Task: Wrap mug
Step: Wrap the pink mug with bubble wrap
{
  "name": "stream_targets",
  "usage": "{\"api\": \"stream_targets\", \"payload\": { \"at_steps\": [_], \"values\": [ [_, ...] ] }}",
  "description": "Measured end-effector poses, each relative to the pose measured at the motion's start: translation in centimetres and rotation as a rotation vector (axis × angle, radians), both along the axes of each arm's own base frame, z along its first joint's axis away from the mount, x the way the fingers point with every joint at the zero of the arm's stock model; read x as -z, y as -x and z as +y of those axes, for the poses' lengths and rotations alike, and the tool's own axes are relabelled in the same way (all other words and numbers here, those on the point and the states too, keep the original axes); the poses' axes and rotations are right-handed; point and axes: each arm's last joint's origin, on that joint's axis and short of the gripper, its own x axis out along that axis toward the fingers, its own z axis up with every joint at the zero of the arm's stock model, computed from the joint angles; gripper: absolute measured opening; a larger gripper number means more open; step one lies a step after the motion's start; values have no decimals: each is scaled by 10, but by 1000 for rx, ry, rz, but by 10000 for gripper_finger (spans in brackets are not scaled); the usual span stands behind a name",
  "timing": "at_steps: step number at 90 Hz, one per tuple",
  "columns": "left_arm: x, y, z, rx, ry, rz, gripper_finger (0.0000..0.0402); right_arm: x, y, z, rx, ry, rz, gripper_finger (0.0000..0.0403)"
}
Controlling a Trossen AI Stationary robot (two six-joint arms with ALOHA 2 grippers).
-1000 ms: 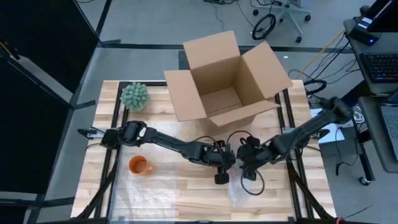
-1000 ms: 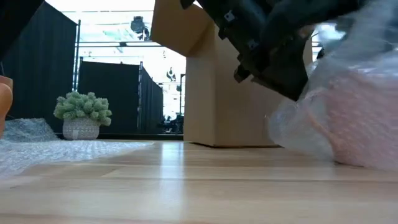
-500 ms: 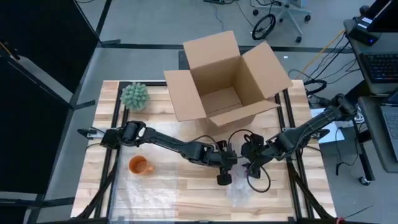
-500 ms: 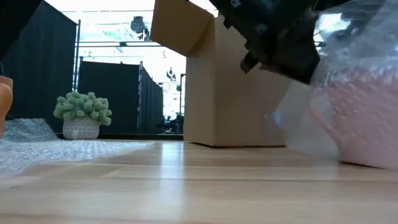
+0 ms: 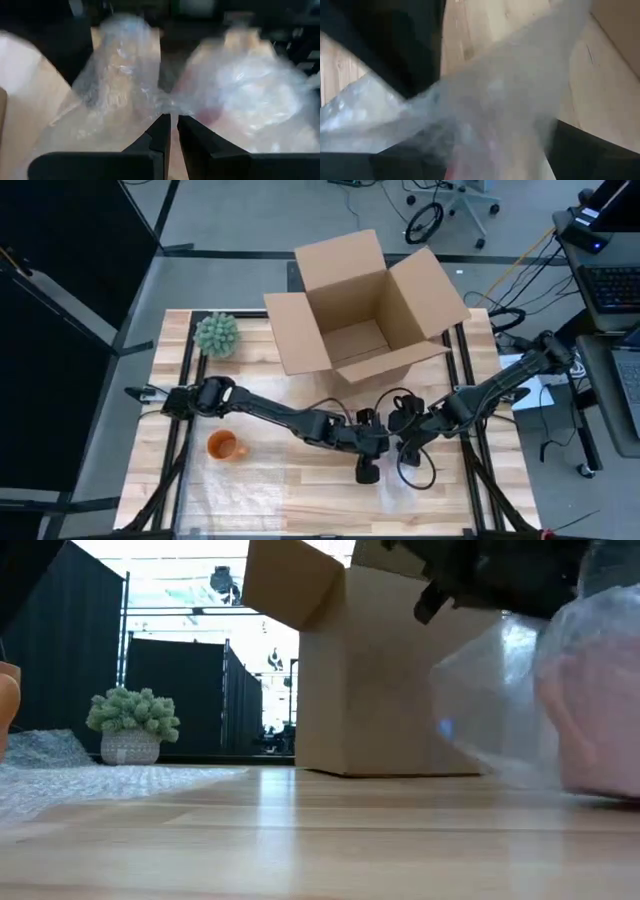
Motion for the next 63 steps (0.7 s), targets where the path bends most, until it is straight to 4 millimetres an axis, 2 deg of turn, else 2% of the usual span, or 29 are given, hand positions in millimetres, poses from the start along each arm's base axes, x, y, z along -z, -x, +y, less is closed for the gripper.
{"api": "stream_targets", "payload": {
  "at_steps": [15, 43, 63],
  "values": [
    [3, 7, 3, -31, -48, 81, 26, 1, 2, -1, 3, 8, 20, 258],
    [-16, 2, -5, 46, 38, -50, 26, 1, 3, -2, 0, 18, 35, 258],
    [2, -6, -5, 61, 64, -54, 26, 1, 3, -2, -1, 18, 35, 258]
  ]
}}
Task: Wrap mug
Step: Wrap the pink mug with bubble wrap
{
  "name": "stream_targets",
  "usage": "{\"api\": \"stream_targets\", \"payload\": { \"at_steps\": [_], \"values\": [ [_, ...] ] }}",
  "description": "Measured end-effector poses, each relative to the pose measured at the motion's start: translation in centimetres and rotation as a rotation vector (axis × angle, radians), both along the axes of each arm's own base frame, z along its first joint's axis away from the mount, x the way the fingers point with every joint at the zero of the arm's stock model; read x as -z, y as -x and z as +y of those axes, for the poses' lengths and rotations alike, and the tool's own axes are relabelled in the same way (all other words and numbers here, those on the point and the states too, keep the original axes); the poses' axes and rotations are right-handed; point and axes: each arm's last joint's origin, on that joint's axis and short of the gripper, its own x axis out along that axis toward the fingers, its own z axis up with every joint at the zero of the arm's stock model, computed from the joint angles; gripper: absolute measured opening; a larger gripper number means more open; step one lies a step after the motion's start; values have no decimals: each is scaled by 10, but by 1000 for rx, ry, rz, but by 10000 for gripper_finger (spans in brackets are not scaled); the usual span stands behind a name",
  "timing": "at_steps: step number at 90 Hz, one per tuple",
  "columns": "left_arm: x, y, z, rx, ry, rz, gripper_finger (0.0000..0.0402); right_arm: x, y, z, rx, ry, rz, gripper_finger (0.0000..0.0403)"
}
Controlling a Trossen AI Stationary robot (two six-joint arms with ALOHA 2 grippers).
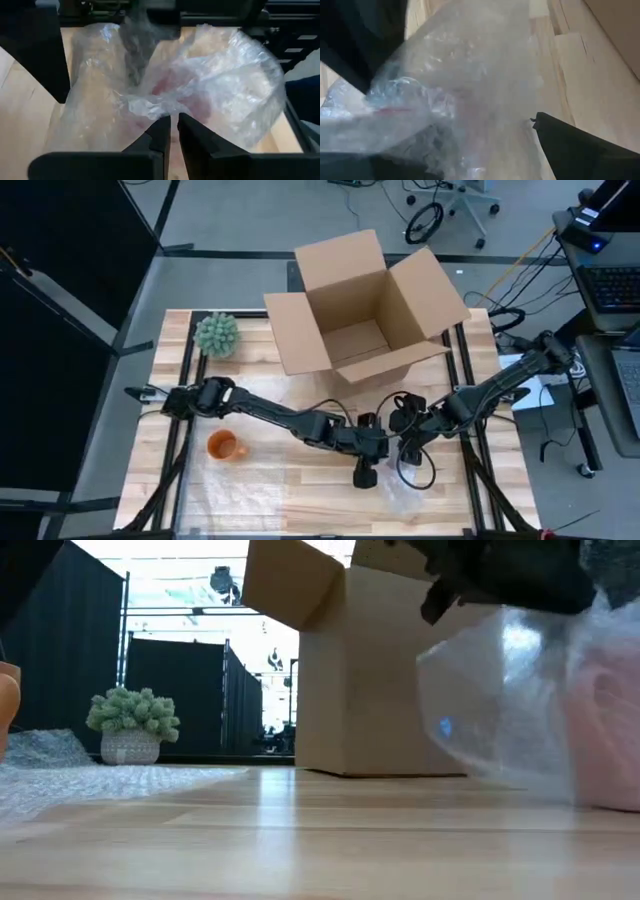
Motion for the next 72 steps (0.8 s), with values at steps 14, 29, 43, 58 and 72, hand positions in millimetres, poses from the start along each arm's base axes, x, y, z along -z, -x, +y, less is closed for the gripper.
{"api": "stream_targets", "payload": {
  "at_steps": [14, 29, 43, 58, 72],
  "values": [
    [20, -5, 0, -3, -8, 32, 26, 0, 0, 0, 1, 0, 0, 258],
    [32, -9, 0, -4, -10, 39, 26, 0, 1, 0, 7, -1, 12, 258],
    [35, -9, 0, -4, -11, 43, 26, 0, 7, 2, -3, -39, 63, 258],
    [35, -10, 0, -4, -11, 40, 26, -15, 21, 3, -1, -46, 130, 258],
    [36, -9, 0, -4, -12, 44, 26, -32, 33, 1, 15, -29, 178, 258]
  ]
}}
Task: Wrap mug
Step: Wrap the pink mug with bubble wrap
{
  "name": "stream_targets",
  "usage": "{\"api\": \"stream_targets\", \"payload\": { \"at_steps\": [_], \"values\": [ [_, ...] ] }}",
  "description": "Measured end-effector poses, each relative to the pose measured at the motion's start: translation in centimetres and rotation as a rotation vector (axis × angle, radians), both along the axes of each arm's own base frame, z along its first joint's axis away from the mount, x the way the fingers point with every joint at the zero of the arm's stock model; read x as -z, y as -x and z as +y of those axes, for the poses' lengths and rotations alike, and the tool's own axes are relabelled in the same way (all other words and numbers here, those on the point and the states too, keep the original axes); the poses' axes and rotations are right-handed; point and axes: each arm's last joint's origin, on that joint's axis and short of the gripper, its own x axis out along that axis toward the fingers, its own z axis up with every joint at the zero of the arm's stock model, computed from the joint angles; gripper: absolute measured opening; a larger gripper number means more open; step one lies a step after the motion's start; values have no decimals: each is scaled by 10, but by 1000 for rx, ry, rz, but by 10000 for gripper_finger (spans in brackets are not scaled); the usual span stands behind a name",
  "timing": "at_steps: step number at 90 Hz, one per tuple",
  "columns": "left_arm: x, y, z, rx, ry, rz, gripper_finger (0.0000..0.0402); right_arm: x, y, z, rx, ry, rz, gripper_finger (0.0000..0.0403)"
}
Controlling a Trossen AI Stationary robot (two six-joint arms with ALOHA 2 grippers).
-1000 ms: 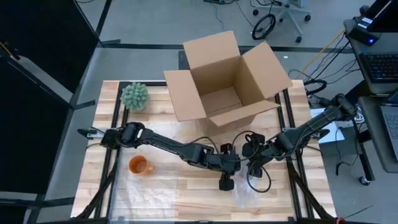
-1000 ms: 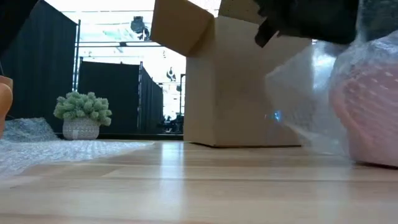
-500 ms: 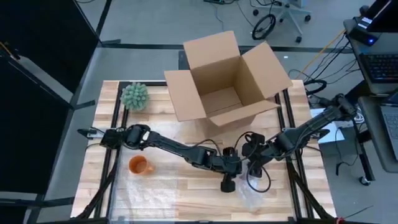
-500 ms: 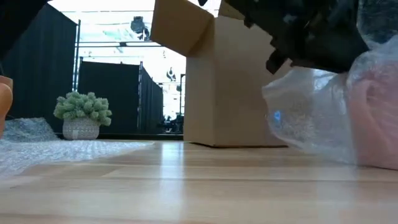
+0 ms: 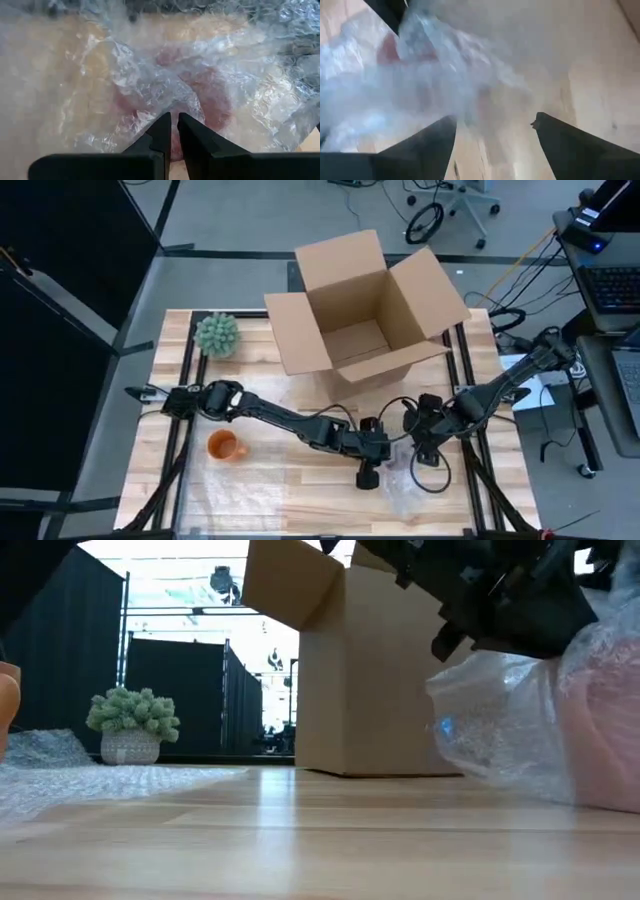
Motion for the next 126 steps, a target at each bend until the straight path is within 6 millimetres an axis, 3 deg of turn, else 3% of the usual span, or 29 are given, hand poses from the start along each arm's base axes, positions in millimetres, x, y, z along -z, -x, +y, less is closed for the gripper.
{"api": "stream_targets", "payload": {
  "at_steps": [20, 32, 42, 55, 73, 113, 126],
  "values": [
    [0, 0, 0, 0, 1, -5, 26, -32, 9, -5, 8, 3, -11, 258],
    [1, 0, 0, 0, 2, -5, 26, -52, 2, -5, 51, 47, -184, 258],
    [1, 0, 0, -1, 2, -5, 26, -55, -11, 0, 68, 50, -336, 258],
    [1, 0, 0, -1, 2, -5, 26, -29, -30, 12, 52, 46, -366, 258],
    [1, 0, 0, -1, 3, -5, 26, 17, -34, 18, 54, 95, -173, 258],
    [0, 0, 0, -4, 1, 1, 26, 65, -38, 33, 80, 155, -42, 258],
    [-1, 2, -1, -5, -3, 25, 26, 78, -42, 36, 101, 139, -76, 258]
  ]
}}
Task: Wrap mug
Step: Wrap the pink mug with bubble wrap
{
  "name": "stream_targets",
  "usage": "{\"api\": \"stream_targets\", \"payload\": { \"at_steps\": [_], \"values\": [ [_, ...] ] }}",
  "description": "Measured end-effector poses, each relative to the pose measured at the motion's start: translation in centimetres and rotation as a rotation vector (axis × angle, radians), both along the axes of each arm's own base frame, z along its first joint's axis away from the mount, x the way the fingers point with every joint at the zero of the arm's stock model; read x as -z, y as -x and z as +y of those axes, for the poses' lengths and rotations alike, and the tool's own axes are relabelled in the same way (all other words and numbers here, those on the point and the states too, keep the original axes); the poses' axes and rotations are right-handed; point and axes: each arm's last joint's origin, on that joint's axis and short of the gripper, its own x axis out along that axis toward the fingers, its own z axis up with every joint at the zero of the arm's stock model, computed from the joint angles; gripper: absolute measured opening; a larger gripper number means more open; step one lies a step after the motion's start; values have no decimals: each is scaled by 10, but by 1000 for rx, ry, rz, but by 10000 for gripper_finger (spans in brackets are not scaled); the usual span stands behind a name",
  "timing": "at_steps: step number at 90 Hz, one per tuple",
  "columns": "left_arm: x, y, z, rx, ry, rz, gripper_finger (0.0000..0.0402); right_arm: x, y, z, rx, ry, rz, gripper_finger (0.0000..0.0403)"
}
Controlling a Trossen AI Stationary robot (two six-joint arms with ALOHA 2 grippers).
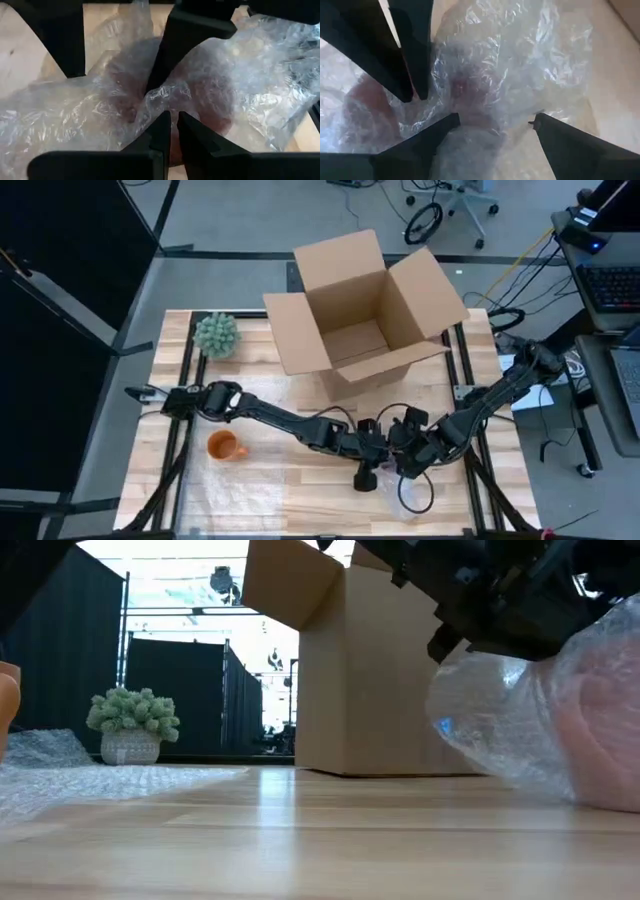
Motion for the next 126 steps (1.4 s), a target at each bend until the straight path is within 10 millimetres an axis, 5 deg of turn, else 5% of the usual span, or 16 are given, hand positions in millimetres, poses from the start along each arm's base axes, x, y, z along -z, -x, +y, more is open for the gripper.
{"api": "stream_targets", "payload": {
  "at_steps": [53, 88, 126],
  "values": [
    [-17, 6, 3, -9, -26, 5, 26, 7, 1, -2, -5, -20, 34, 258],
    [-80, 33, 8, -57, -37, -17, 26, 18, -6, 0, -1, -12, 62, 258],
    [-36, 41, 32, -245, -185, 121, 26, 18, -7, 1, 2, -18, 48, 258]
  ]
}}
